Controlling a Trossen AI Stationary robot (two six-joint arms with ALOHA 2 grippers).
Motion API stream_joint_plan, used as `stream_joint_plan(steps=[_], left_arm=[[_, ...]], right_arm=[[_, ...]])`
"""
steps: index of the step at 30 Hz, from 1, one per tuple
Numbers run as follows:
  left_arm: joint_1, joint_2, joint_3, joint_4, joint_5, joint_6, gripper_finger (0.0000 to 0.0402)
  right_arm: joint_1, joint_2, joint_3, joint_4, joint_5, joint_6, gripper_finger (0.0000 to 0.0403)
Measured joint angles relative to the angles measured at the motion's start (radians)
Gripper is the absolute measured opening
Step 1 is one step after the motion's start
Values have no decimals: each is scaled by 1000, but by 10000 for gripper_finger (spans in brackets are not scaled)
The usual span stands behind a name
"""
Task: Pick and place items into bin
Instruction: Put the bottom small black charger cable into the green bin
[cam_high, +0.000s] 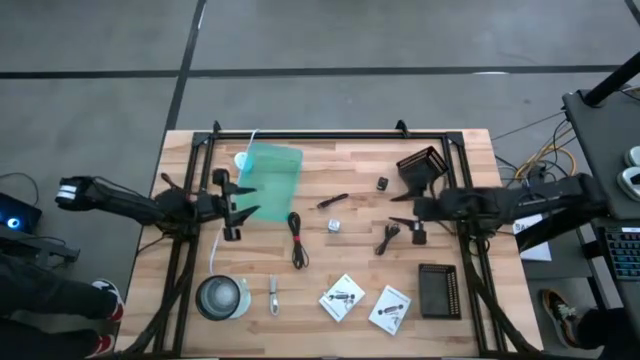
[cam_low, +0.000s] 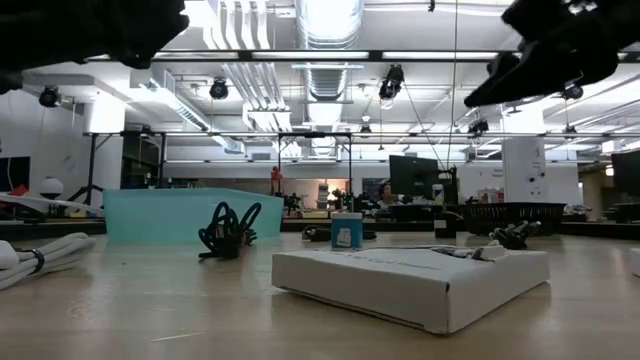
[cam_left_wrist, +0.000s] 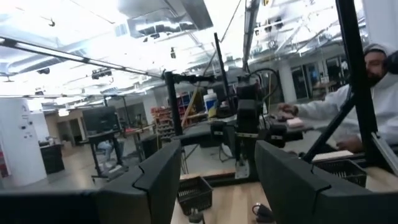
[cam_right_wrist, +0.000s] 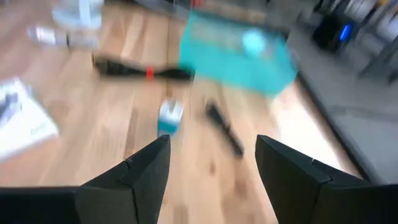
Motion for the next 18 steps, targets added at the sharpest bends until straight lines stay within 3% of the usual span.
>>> stream_joint_plan(steps=[6, 18], left_arm=[[2, 56, 1, 34, 0, 2, 190], [3, 175, 0, 128, -2, 2, 190]], right_arm=[[0, 190, 136, -187, -11, 96, 221], [1, 480, 249, -286, -219, 8, 221]])
